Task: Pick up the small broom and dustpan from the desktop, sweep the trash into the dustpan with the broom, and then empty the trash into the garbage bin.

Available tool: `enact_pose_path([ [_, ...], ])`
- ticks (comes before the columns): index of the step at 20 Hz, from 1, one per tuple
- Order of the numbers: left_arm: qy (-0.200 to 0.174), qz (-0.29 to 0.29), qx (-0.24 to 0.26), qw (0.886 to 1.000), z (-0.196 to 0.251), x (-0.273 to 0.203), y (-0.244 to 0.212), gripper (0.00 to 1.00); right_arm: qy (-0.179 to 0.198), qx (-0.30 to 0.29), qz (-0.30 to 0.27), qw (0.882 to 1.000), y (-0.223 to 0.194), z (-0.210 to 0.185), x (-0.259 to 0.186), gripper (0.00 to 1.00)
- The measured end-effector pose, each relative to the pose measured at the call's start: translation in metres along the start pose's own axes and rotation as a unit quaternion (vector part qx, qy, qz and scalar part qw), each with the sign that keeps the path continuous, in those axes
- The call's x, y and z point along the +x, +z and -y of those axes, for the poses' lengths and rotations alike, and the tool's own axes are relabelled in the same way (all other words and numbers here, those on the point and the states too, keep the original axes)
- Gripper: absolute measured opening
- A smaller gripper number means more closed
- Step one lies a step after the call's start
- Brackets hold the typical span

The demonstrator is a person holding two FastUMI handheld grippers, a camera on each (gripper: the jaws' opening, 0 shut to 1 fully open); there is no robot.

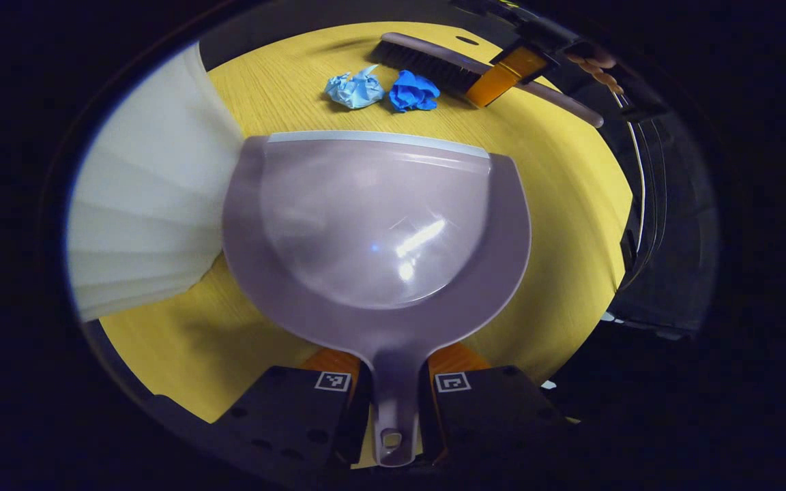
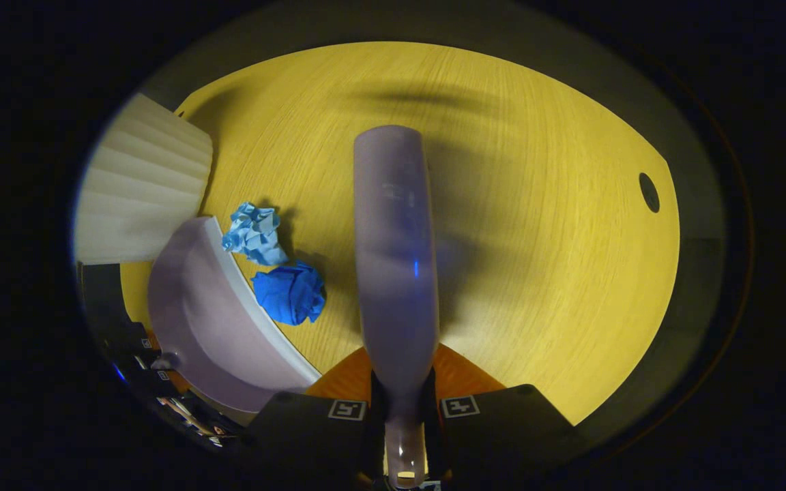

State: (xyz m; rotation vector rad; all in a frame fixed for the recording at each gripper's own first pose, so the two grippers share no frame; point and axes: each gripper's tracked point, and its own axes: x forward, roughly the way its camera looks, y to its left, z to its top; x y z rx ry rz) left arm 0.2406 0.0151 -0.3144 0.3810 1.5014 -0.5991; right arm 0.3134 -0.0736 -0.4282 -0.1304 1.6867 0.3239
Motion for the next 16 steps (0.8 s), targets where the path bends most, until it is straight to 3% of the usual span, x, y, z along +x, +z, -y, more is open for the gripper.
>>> enact_pose_path([
  [4,0.013,-0.011,0.040,0.999,-0.013,0.001,0.004,0.29,0.042,-0.091,-0.036,0.994,-0.027,-0.032,0.004,0.25],
  [8,0.021,-0.003,0.063,0.998,-0.016,0.000,0.004,0.29,0.068,-0.214,-0.076,0.971,-0.074,-0.044,-0.001,0.25],
  [10,0.024,0.007,0.071,0.997,-0.019,0.002,0.004,0.29,0.096,-0.222,-0.084,0.967,-0.086,-0.049,-0.009,0.26],
  [11,0.026,0.008,0.075,0.997,-0.020,0.004,0.004,0.29,0.101,-0.223,-0.079,0.966,-0.073,-0.040,-0.006,0.26],
  [14,0.026,0.021,0.069,0.997,-0.018,0.004,0.005,0.29,0.071,-0.198,-0.056,0.976,-0.050,-0.023,-0.024,0.26],
  [16,0.021,0.034,0.057,0.998,-0.013,0.005,0.004,0.29,0.071,-0.154,-0.032,0.985,-0.044,-0.004,-0.040,0.27],
])
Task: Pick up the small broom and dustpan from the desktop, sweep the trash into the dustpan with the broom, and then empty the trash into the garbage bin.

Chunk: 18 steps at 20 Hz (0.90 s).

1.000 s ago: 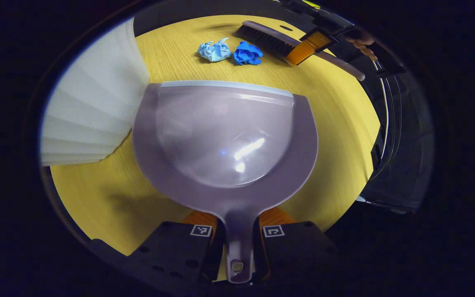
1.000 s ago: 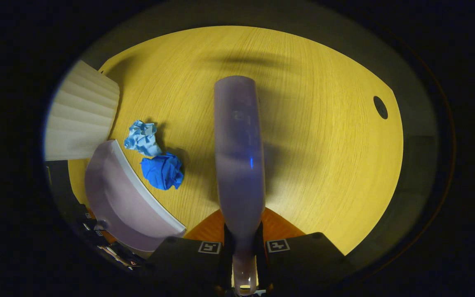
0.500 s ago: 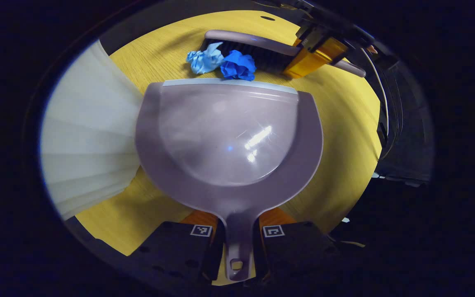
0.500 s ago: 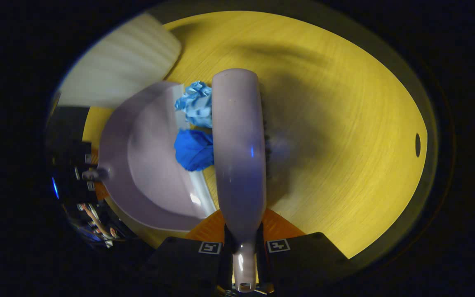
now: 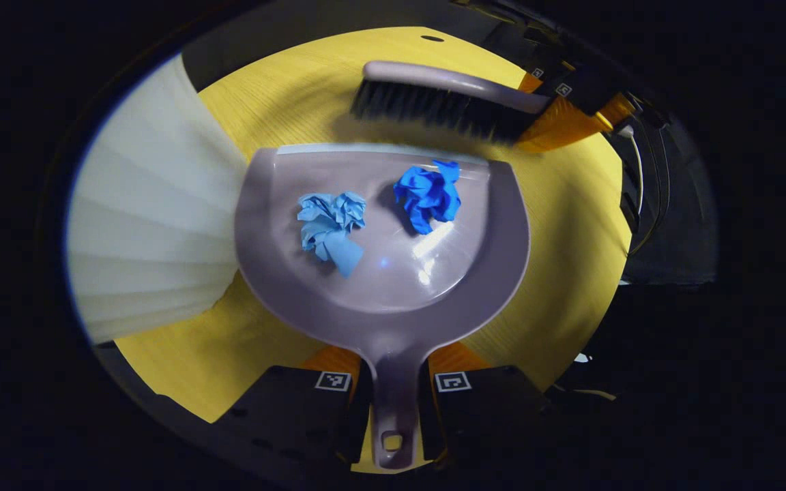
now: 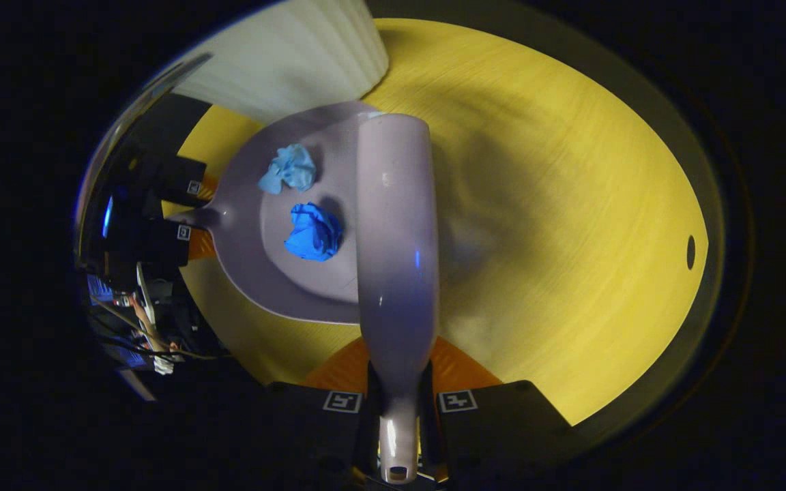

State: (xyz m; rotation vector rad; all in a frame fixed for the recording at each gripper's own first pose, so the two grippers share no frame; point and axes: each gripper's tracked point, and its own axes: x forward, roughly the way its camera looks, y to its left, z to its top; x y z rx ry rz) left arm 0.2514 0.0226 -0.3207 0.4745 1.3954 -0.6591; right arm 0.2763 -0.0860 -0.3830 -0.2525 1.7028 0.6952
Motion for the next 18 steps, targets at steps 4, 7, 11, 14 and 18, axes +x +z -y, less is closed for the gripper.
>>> enact_pose_path([
  [4,-0.020,0.030,-0.017,0.999,0.013,-0.008,0.000,0.29,-0.016,0.054,0.046,0.997,-0.008,0.034,-0.032,0.27],
  [7,-0.016,0.054,-0.023,0.998,0.012,-0.014,-0.005,0.29,-0.010,0.099,0.078,0.992,-0.012,0.056,-0.032,0.27],
  [11,-0.025,0.086,-0.038,0.995,0.009,-0.029,-0.010,0.28,-0.002,0.148,0.128,0.981,-0.011,0.077,-0.002,0.26],
  [14,-0.002,0.100,-0.078,0.992,0.003,-0.045,-0.009,0.29,0.026,0.179,0.163,0.970,-0.030,0.078,0.019,0.26],
  [18,0.048,0.119,-0.142,0.982,-0.021,-0.068,-0.009,0.29,0.025,0.185,0.169,0.968,-0.030,0.097,0.021,0.26],
])
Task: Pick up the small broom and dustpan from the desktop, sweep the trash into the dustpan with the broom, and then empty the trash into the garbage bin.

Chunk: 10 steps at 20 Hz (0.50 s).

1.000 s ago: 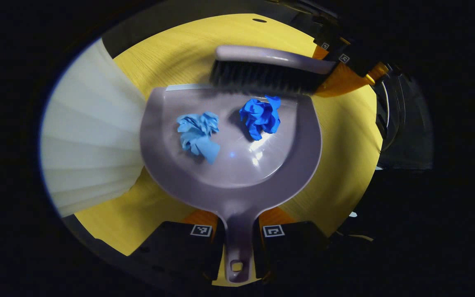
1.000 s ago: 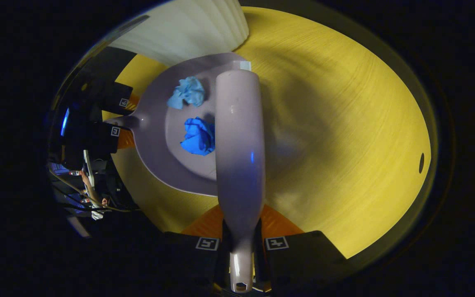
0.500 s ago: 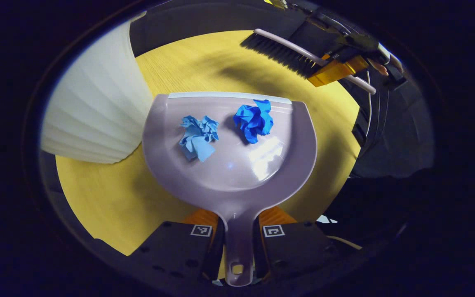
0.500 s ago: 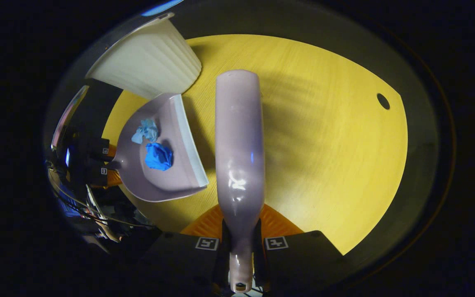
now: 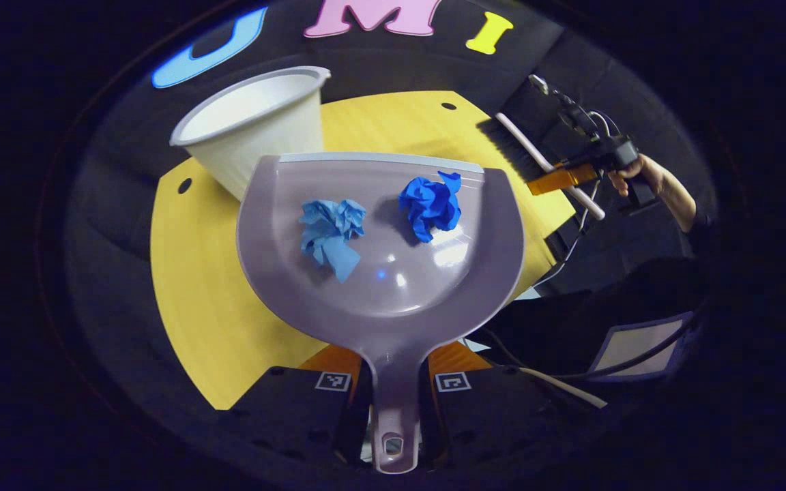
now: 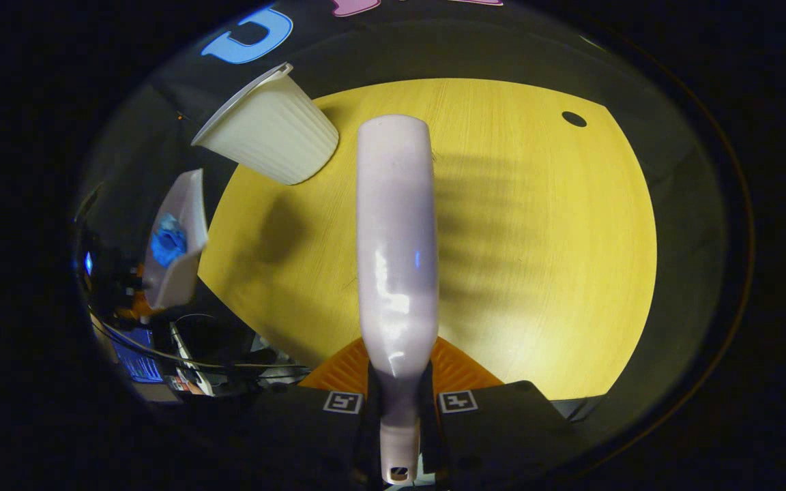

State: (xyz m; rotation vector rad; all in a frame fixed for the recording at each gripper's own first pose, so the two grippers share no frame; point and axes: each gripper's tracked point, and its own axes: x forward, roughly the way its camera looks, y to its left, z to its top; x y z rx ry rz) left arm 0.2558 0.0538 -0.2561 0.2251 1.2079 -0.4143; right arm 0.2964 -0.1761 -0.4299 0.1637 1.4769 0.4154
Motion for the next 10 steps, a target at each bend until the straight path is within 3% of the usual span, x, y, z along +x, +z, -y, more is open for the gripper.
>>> enact_pose_path([
  [3,0.023,0.022,-0.049,0.998,-0.026,-0.037,0.023,0.29,0.031,0.044,0.020,0.998,-0.003,-0.022,-0.010,0.27],
  [5,0.042,0.040,-0.067,0.996,-0.054,-0.058,0.051,0.29,0.033,0.051,0.026,0.998,-0.007,-0.023,-0.011,0.26],
  [10,0.176,0.004,0.008,0.984,-0.162,-0.086,0.123,0.29,0.045,0.060,0.037,0.997,-0.019,-0.038,-0.015,0.26],
])
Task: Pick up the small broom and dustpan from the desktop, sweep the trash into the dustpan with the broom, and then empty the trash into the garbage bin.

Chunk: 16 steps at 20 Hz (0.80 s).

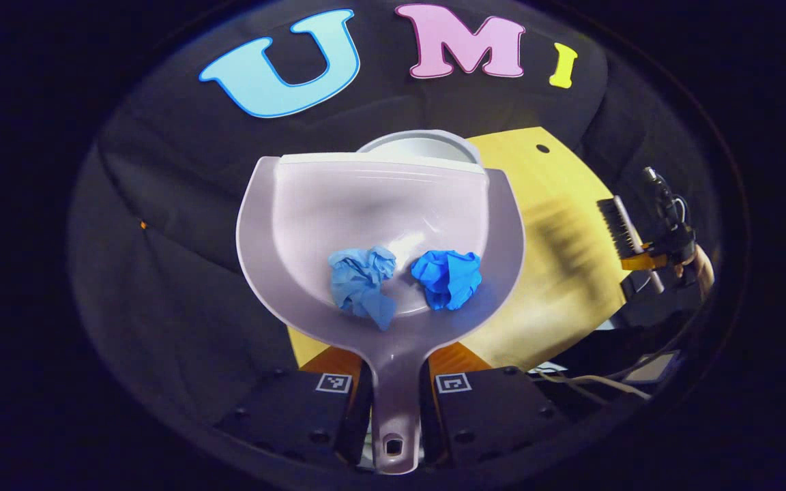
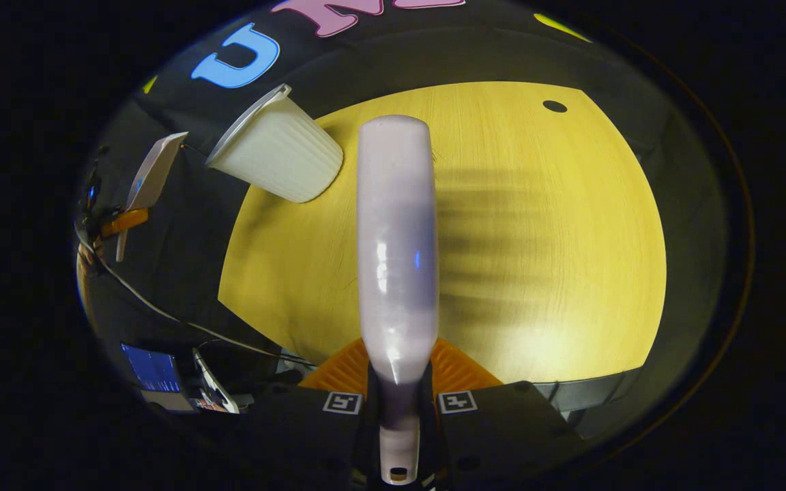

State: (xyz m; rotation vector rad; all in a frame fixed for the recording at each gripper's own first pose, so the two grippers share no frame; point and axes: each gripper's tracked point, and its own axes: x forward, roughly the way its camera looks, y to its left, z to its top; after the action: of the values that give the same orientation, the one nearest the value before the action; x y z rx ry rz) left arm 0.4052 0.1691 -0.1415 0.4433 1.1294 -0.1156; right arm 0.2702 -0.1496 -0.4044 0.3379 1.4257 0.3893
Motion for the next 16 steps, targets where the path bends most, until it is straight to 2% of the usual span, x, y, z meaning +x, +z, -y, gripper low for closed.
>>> enact_pose_path([
  [3,0.036,-0.037,0.047,0.998,-0.021,0.025,0.044,0.28,0.009,0.008,0.010,1.000,-0.004,-0.007,0.001,0.26],
  [5,0.055,-0.066,0.099,0.991,-0.024,0.033,0.067,0.28,0.013,0.017,0.017,1.000,-0.008,-0.007,0.002,0.26],
  [7,0.097,-0.097,0.174,0.975,-0.036,0.049,0.100,0.28,0.024,0.029,0.013,0.999,-0.015,-0.009,0.001,0.26],
  [8,0.122,-0.116,0.209,0.963,-0.038,0.051,0.108,0.29,0.028,0.032,0.014,0.999,-0.017,-0.010,0.001,0.26],
  [10,0.148,-0.150,0.259,0.943,-0.031,0.050,0.109,0.29,0.031,0.036,0.018,0.999,-0.021,-0.009,-0.002,0.26],
  [12,0.158,-0.170,0.276,0.933,-0.020,0.058,0.113,0.28,0.029,0.048,0.033,0.998,-0.019,-0.007,-0.005,0.26],
  [14,0.156,-0.165,0.296,0.928,-0.023,0.057,0.115,0.28,0.031,0.061,0.045,0.997,-0.013,-0.005,-0.009,0.26],
  [15,0.158,-0.164,0.296,0.928,-0.022,0.057,0.113,0.28,0.025,0.064,0.049,0.996,-0.009,-0.001,-0.010,0.26],
  [16,0.150,-0.159,0.287,0.933,-0.018,0.056,0.110,0.28,0.022,0.065,0.051,0.996,-0.004,0.002,-0.008,0.26],
])
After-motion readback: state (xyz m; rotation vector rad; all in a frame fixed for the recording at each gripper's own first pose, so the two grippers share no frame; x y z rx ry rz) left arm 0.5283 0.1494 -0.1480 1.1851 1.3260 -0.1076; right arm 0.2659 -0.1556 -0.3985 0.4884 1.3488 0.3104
